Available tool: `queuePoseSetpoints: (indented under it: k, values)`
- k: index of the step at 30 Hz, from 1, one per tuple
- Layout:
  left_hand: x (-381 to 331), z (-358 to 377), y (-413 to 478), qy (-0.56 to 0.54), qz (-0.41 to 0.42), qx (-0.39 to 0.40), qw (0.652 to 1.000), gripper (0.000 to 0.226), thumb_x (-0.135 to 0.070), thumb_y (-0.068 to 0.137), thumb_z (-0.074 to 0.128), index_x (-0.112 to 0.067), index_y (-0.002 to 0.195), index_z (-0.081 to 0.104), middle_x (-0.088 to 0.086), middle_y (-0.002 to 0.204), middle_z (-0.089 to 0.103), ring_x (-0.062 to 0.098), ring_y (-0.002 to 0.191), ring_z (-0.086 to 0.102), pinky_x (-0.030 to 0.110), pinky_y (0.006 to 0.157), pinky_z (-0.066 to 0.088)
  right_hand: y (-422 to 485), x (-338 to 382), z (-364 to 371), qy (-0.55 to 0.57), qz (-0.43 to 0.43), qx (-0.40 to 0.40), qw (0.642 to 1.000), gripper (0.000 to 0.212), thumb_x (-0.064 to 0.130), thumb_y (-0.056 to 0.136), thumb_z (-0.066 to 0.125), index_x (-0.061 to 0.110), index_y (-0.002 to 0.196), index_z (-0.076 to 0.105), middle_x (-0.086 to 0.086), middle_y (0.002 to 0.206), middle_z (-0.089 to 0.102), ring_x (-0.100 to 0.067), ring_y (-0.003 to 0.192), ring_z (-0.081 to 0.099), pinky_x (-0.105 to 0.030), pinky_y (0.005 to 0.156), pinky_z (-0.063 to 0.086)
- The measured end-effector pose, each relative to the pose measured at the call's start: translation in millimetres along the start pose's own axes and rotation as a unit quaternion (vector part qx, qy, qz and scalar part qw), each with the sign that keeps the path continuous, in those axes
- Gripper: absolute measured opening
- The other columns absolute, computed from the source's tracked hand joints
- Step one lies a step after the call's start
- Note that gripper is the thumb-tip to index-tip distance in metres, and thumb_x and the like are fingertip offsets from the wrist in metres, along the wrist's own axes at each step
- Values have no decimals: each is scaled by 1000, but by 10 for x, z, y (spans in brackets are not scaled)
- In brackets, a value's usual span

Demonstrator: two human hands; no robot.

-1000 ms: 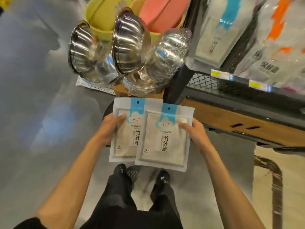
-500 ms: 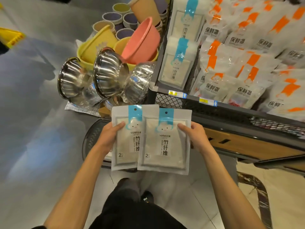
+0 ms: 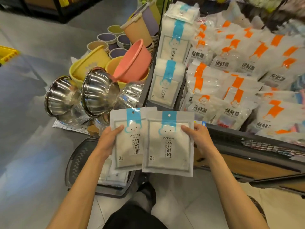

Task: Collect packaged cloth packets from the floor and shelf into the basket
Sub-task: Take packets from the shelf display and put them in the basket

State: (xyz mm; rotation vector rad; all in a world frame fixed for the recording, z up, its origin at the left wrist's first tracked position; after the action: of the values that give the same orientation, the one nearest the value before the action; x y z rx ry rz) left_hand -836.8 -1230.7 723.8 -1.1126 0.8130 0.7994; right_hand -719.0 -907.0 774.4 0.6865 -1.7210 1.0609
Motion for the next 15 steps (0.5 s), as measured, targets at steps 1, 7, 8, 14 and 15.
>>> queuePoseSetpoints:
  k: [1,7,8,14,15]
  values:
    - [-31,47,78,-5,-1,-5,1000,15,-11,98,60,-16,110,67,1,91,79,15,81,76,29,62,61,94,50,-36,1,0,-3,1000,16,17,90,72,14,106,73,-5,99,77,-19,89,75,-34,76,59]
    - [-218,240,591,19,-4,-15,1000,21,-17,97,63,-15,117,68,10,108,76,27,99,73,46,86,57,652,429,-142,-23,-14,-4,1000,20,16,90,72,13,110,72,-1,99,77,-17,89,75,-35,77,60]
    - [-257,261,676,18,1,-18,1000,21,-17,97,63,-14,118,68,10,108,76,27,99,73,46,86,57,744,501,-149,-39,-22,-7,999,18,17,89,73,15,107,73,0,96,77,-15,86,75,-30,72,59]
    - [-442,288,1161,4,8,-40,999,22,-17,96,64,-13,118,67,11,109,76,30,102,72,50,94,55,1290,845,-266,-80,-42,3,996,19,18,86,76,16,105,73,-2,94,78,-17,81,75,-26,64,57]
    - [-471,266,1223,-1,9,-49,999,22,-17,96,64,-13,118,67,10,109,76,29,102,72,50,93,55,1377,907,-306,-84,-50,1,995,18,18,86,76,16,104,73,-1,92,77,-16,80,75,-23,63,56]
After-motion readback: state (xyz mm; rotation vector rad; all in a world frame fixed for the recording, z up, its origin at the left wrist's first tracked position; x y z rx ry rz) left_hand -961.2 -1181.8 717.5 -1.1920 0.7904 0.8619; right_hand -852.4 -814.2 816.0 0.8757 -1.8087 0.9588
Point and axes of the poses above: each hand's wrist, its own y-axis towards the middle knuckle, its own z-axis out of the palm, x = y × z, the point moved 9 cm from there along y, towards the middle knuckle
